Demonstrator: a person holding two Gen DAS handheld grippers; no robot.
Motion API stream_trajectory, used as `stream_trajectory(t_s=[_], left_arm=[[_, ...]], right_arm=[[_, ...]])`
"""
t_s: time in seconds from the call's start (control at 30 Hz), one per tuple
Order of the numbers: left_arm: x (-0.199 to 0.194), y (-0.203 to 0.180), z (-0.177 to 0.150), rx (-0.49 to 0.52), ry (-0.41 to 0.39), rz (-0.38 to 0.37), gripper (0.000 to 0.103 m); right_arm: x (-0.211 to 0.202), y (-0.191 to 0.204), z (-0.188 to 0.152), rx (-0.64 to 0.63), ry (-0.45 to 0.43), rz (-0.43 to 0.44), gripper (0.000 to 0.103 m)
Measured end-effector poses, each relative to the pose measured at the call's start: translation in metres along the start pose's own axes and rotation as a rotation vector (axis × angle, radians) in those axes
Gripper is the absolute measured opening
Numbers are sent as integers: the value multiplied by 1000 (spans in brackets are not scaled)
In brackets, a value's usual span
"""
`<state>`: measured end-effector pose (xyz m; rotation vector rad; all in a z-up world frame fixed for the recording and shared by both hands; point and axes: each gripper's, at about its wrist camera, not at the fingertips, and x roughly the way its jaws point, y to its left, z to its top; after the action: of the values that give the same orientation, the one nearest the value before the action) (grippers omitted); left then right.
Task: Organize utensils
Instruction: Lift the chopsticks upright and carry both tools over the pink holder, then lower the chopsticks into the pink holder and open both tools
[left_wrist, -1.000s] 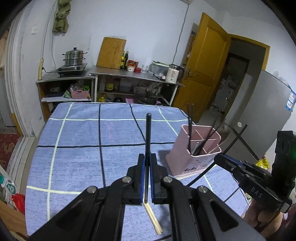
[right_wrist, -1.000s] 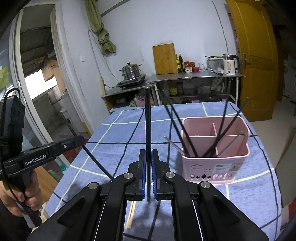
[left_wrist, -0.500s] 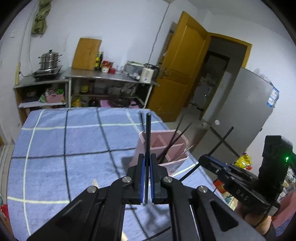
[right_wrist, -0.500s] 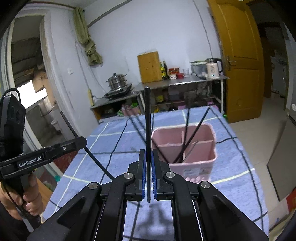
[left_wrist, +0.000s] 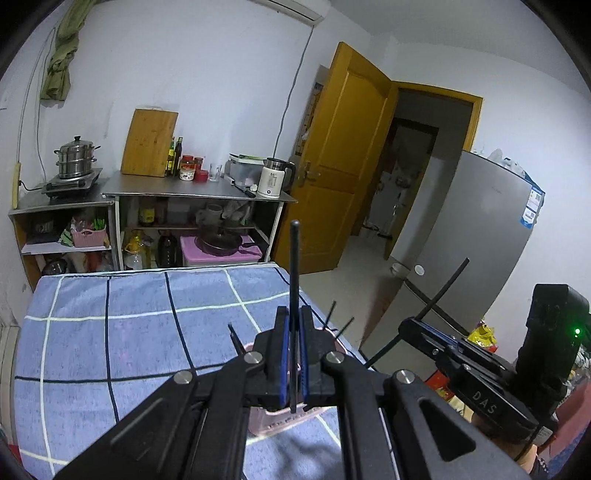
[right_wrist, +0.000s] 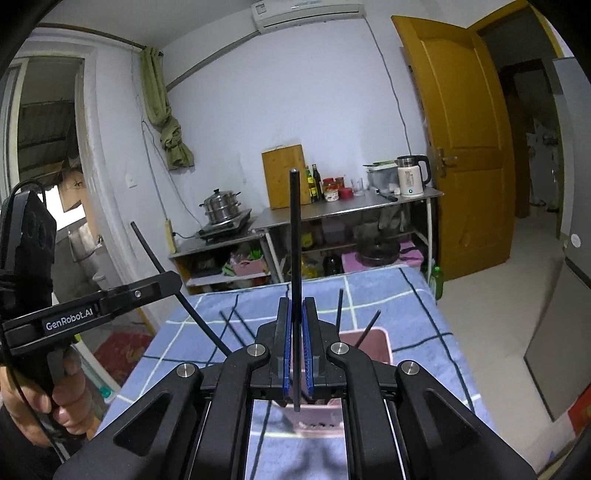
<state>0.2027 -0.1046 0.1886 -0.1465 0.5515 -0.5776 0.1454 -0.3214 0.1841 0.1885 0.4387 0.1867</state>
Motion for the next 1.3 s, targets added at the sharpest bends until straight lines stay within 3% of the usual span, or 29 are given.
stream_trajectory(t_s=[0.4,0.77,0.9,1.1,1.3], left_arm=[[46,14,-19,-14,65,24,5],[77,18,-47,6,160,25,6],[73,17,-49,13,152,23,7],[50,15,-43,27,93,15,25],[26,18,-40,22,48,25,26]], right_arm=[[43,-13,-19,7,43,-17,6],[76,-28,-53,21,160,-34,6],[73,-29,-54,17,159,-50,7],[56,-24,-49,5,120,-65,17],[39,-22,-47,5,96,-87,17]])
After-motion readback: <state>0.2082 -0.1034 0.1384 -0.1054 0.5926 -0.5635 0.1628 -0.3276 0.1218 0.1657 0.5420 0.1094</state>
